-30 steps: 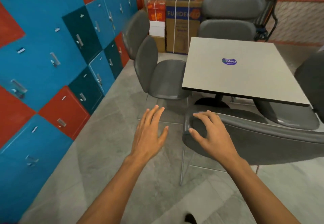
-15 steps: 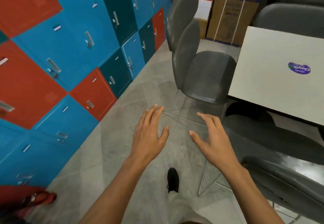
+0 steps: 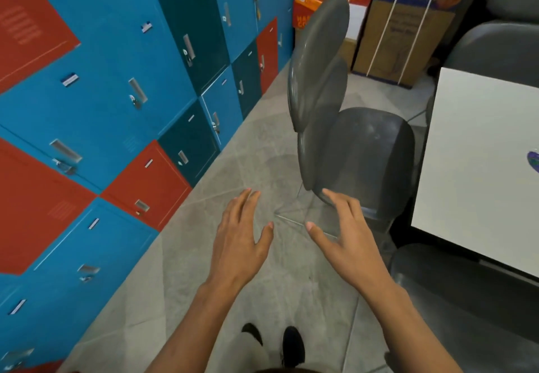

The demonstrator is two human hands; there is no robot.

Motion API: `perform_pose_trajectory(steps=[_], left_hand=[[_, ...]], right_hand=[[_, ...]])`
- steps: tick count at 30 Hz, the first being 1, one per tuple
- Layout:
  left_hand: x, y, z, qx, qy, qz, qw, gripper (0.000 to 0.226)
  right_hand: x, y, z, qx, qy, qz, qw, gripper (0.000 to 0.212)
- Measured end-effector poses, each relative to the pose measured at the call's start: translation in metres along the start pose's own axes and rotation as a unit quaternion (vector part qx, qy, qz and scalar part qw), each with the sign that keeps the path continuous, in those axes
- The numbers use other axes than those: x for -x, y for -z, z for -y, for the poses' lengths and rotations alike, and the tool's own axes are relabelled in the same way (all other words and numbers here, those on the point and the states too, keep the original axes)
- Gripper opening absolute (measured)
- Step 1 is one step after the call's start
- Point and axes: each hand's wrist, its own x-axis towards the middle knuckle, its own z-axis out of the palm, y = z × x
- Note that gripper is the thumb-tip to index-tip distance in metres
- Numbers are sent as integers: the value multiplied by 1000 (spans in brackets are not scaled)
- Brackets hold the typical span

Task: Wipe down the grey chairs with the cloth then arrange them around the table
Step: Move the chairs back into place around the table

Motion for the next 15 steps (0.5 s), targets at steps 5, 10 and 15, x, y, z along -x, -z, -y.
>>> perform_pose_trajectory(steps=[5, 10, 15], left_hand=[[-87, 8, 14, 4, -22, 4, 1000, 68], [-185, 21, 44, 7, -59, 29, 998, 69], [-294, 45, 66, 7, -111, 51, 992, 68]], right_hand=[[-79, -13, 11, 4, -11, -20, 1000, 71], [-166, -38, 26, 2, -28, -64, 998, 74], [-254, -58, 55, 0, -51, -125, 991, 75]])
